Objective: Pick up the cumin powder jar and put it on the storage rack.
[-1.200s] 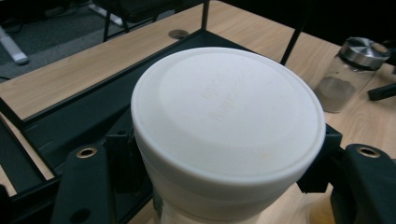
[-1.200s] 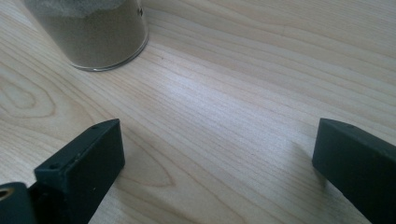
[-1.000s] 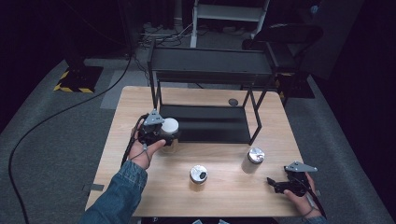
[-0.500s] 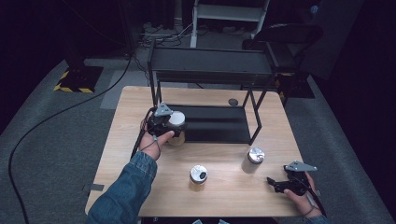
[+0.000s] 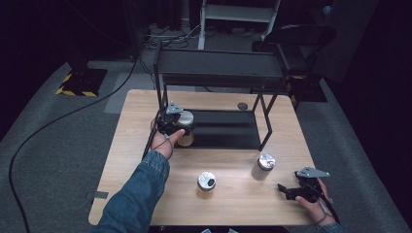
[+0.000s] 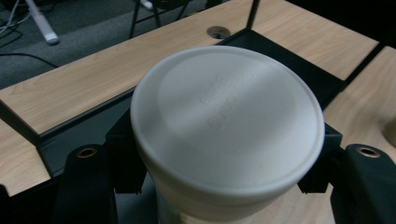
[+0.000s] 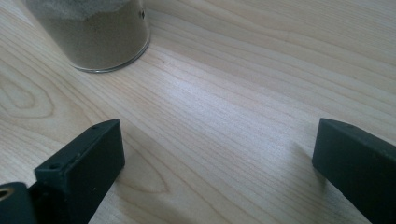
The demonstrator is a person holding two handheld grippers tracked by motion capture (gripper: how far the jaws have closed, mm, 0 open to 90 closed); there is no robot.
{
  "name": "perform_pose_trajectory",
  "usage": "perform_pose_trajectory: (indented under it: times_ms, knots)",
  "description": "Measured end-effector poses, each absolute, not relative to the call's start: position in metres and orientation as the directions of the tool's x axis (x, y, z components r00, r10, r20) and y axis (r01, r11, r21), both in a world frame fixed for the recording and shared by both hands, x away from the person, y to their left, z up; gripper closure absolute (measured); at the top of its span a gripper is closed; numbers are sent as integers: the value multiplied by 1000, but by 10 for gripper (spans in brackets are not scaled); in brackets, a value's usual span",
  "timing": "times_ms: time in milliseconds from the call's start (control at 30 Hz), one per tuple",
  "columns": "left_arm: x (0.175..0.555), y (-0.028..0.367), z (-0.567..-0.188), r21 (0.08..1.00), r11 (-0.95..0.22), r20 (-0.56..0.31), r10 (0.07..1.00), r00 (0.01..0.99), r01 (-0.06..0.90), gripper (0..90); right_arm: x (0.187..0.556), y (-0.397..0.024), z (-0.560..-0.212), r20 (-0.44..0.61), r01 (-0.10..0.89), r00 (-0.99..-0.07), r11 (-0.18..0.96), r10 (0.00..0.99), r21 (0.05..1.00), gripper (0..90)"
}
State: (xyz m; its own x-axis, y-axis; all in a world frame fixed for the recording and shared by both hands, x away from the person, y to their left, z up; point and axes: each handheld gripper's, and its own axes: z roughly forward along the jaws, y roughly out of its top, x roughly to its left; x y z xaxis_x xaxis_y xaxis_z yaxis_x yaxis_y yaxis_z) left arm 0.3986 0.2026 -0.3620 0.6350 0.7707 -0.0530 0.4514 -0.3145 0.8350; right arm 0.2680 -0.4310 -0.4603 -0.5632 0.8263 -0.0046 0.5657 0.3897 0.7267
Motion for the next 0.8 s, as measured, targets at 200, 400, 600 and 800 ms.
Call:
perform_pose_trajectory:
  times_ms: [200,400,600,800]
  knots:
    - [410,192,-361,826,-333,-36,775,630,456,332,268,-431,-460,-5,565,-565,391,825,727,19]
    - [418,182,-362,814,-348,-28,778,628,466,333,269,-432,-460,-4,564,-566,391,824,727,19]
    - [424,175,-363,796,-371,-16,776,630,478,332,268,-432,-460,-5,564,-567,392,824,727,19]
    - [427,172,-362,773,-399,3,780,626,494,332,268,-432,-460,-5,564,-567,392,824,727,19]
